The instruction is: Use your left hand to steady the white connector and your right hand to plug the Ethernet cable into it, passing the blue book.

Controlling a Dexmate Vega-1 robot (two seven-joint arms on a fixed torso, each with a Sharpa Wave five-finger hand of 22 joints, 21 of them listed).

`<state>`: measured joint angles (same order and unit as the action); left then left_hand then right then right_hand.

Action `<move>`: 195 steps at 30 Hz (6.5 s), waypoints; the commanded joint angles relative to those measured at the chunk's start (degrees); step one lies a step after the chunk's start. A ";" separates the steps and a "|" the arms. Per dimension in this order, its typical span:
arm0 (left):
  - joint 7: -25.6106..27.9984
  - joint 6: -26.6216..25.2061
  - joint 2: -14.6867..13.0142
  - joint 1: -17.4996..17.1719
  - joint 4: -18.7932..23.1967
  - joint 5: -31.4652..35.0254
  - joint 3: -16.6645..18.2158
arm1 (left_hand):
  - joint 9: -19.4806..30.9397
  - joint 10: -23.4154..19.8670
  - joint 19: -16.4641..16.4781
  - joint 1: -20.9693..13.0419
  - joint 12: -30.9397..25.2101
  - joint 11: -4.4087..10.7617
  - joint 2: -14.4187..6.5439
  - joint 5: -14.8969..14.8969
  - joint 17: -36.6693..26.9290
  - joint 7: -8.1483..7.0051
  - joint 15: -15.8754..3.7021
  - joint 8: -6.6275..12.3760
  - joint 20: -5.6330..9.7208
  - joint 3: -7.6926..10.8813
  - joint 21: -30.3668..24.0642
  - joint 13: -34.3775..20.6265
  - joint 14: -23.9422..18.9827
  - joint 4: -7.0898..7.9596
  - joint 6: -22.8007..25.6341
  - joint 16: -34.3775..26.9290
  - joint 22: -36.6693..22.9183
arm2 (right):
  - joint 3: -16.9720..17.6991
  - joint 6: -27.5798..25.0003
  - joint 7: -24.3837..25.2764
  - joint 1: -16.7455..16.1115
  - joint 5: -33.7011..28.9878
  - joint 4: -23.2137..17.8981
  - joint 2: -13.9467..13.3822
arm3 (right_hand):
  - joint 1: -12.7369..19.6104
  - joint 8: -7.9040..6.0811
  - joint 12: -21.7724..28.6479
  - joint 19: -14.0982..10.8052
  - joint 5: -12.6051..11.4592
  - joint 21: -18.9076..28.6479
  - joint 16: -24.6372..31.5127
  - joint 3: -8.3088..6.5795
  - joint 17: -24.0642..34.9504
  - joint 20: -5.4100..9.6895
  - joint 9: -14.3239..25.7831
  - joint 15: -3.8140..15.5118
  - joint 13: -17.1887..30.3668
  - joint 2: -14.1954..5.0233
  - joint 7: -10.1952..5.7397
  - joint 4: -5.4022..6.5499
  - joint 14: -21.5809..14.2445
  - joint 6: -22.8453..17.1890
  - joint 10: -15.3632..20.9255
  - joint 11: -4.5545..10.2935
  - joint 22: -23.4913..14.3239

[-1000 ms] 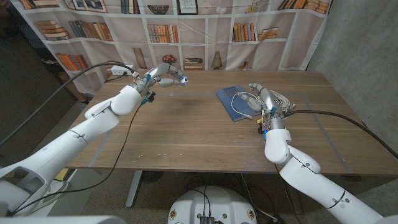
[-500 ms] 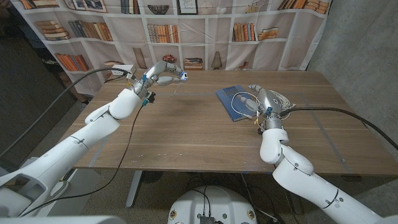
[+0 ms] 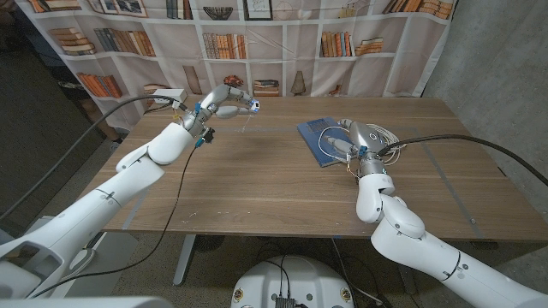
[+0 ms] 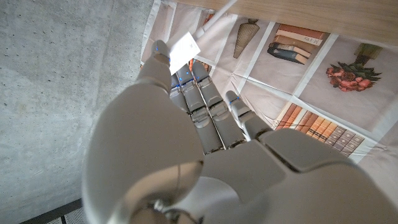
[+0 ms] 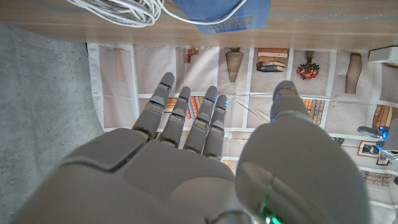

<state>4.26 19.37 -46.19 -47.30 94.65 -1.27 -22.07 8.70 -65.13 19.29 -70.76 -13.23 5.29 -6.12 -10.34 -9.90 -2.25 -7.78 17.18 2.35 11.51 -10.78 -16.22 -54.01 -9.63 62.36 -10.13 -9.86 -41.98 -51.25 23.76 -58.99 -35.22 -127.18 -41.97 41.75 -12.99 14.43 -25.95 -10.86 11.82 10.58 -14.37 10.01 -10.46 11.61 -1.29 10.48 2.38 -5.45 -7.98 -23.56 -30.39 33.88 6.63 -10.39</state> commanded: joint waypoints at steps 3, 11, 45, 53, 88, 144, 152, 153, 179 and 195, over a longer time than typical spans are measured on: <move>-0.83 -0.77 -0.54 -0.79 0.70 -1.42 0.78 | 2.31 -7.36 0.20 0.97 -0.46 6.46 0.22 -0.12 0.05 -1.21 -3.84 0.35 4.01 3.73 -0.24 -1.12 -0.23 3.56 4.04 -0.16 -0.17 | -5.29 -4.89 -9.07 5.03 -6.44 1.04 -1.87 | 0.69 -0.35 0.17 -0.29 -0.41 -0.13 -0.01 0.30 0.14 -0.82 0.19 0.47 0.14 -0.15 0.04 0.02 -0.10 -0.41 0.26 -0.11 -0.14; 0.43 0.78 0.64 -1.28 -1.63 -2.77 1.24 | 2.28 -7.54 0.75 1.12 -0.44 6.49 0.40 -0.11 0.07 -1.17 -3.88 0.39 3.78 4.00 -0.52 -1.17 -0.83 3.53 4.39 -0.35 -0.15 | -7.85 -7.21 -13.78 7.62 -9.07 2.62 -1.29 | 0.85 -0.35 0.32 -1.00 -0.49 0.07 0.20 0.49 0.14 -0.80 0.24 1.29 0.14 -0.11 -0.39 0.04 -0.78 -0.97 1.06 0.73 -0.13; 1.46 3.71 1.06 -2.08 -2.76 -2.55 1.86 | 2.25 -7.40 0.58 1.72 -0.03 6.60 0.96 -0.10 0.13 -1.46 -4.06 -0.07 3.50 5.01 -0.51 -1.35 -0.85 3.46 4.30 -0.13 -0.18 | -14.70 -10.46 -34.74 12.72 -28.26 8.52 -1.25 | 2.12 0.09 -0.62 -1.25 -0.85 -0.22 0.73 0.56 0.38 0.95 0.31 4.70 0.37 -1.29 -5.63 0.15 -3.55 -2.36 0.38 5.41 -0.09; 1.88 3.95 1.12 -2.65 -2.77 -2.80 2.27 | 2.27 -7.47 0.51 1.69 0.00 6.58 0.91 -0.13 0.10 -1.52 -4.22 -0.13 3.46 5.42 -0.50 -1.44 -0.79 3.38 4.31 -0.14 -0.18 | -13.21 -9.21 -37.96 11.47 -31.29 9.67 -0.27 | 2.24 -0.12 -0.37 -1.42 -0.88 -0.18 0.69 0.53 0.39 1.41 0.30 4.88 0.43 -1.35 -5.97 0.16 -3.88 -3.15 1.23 5.29 -0.09; 1.85 4.03 1.56 -2.98 -2.37 -2.43 1.84 | 2.31 -7.34 0.45 2.25 0.19 6.62 1.24 -0.08 0.05 -1.71 -4.19 -0.27 3.39 6.74 -0.55 -1.80 -0.70 3.35 4.50 -0.17 -0.18 | -7.13 -3.85 -46.16 7.02 -42.40 14.67 3.65 | 3.10 -0.33 0.25 -2.90 -1.01 0.16 0.79 0.26 0.31 3.15 0.16 5.94 0.63 -1.60 -7.26 -0.04 -6.12 -4.93 4.44 5.79 -0.09; -2.72 8.24 2.64 -0.32 -7.44 -5.13 0.24 | 2.41 -7.11 0.23 3.38 0.43 6.66 1.67 -0.07 0.02 -2.08 -4.15 -0.45 3.25 8.74 -0.54 -2.32 -0.17 3.50 4.23 -0.19 -0.19 | -5.95 -0.85 -35.63 6.26 -41.90 22.06 8.03 | 8.65 -3.62 1.88 -9.45 -2.81 0.79 1.78 -0.68 0.57 7.10 0.37 10.96 2.02 -2.45 -7.42 -0.15 -17.34 -16.10 15.85 6.02 -0.19; -2.80 8.29 2.75 -0.30 -7.67 -5.29 0.13 | 2.42 -7.12 0.25 3.52 0.45 6.67 1.73 -0.06 0.02 -2.11 -4.16 -0.45 3.25 9.03 -0.56 -2.39 -0.15 3.50 4.20 -0.20 -0.19 | -6.34 -0.69 -34.46 6.63 -41.22 22.45 7.68 | 9.08 -3.93 2.14 -9.72 -2.83 0.76 1.75 -0.93 0.59 7.31 0.37 11.20 2.16 -3.03 -7.43 -0.07 -18.02 -17.17 17.03 6.03 -0.21; -2.73 8.30 2.73 -0.37 -7.63 -5.29 0.17 | 2.42 -7.12 0.24 3.54 0.45 6.66 1.73 -0.06 0.02 -2.12 -4.15 -0.44 3.26 9.04 -0.55 -2.40 -0.15 3.51 4.22 -0.20 -0.19 | -6.40 -0.62 -34.40 6.73 -41.18 22.47 7.58 | 9.29 -4.10 2.27 -9.89 -2.82 0.77 1.74 -1.07 0.60 7.47 0.37 11.36 2.22 -3.34 -7.43 -0.03 -18.32 -17.71 17.59 6.03 -0.21; -1.99 7.18 2.33 -1.48 -6.32 -5.26 0.59 | 2.46 -7.05 0.20 3.86 0.49 6.65 1.92 -0.06 0.03 -2.01 -4.14 -0.45 3.19 10.04 -0.56 -2.64 -0.10 3.45 4.13 -0.20 -0.19 | -7.17 -0.57 -34.15 7.35 -39.51 22.25 6.57 | 10.59 -5.40 2.61 -9.84 -2.17 0.35 1.40 -1.64 0.56 7.74 0.32 11.35 2.01 -4.71 -7.52 -0.03 -20.05 -22.09 21.61 6.04 -0.21; -1.87 6.84 2.38 -1.66 -5.96 -5.27 0.54 | 2.48 -7.06 0.22 4.14 0.49 6.65 2.13 -0.03 0.03 -2.18 -4.11 -0.38 3.22 10.51 -0.57 -2.77 -0.09 3.45 4.23 -0.19 -0.18 | -7.88 -0.70 -33.10 7.70 -37.96 22.98 6.37 | 11.40 -5.72 2.63 -9.80 -1.91 0.24 1.47 -2.04 0.57 8.25 0.26 11.40 1.87 -5.35 -7.59 -0.17 -21.28 -23.48 23.02 6.04 -0.22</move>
<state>2.24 26.58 -43.82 -48.78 88.33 -6.57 -21.51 8.90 -67.30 19.74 -67.73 -12.33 7.62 -3.10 -10.19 -9.73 -4.50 -7.88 16.33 2.34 14.91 -11.06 -18.76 -54.33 -13.02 66.04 -10.15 -9.89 -49.26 -52.06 -9.41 -51.60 -74.10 -104.56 -35.18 52.53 -18.52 16.56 -35.48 -13.08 12.07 11.91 -16.15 10.39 -2.54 11.57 4.91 12.24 -2.83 -12.98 -8.14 -44.33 -53.35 56.35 12.84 -10.54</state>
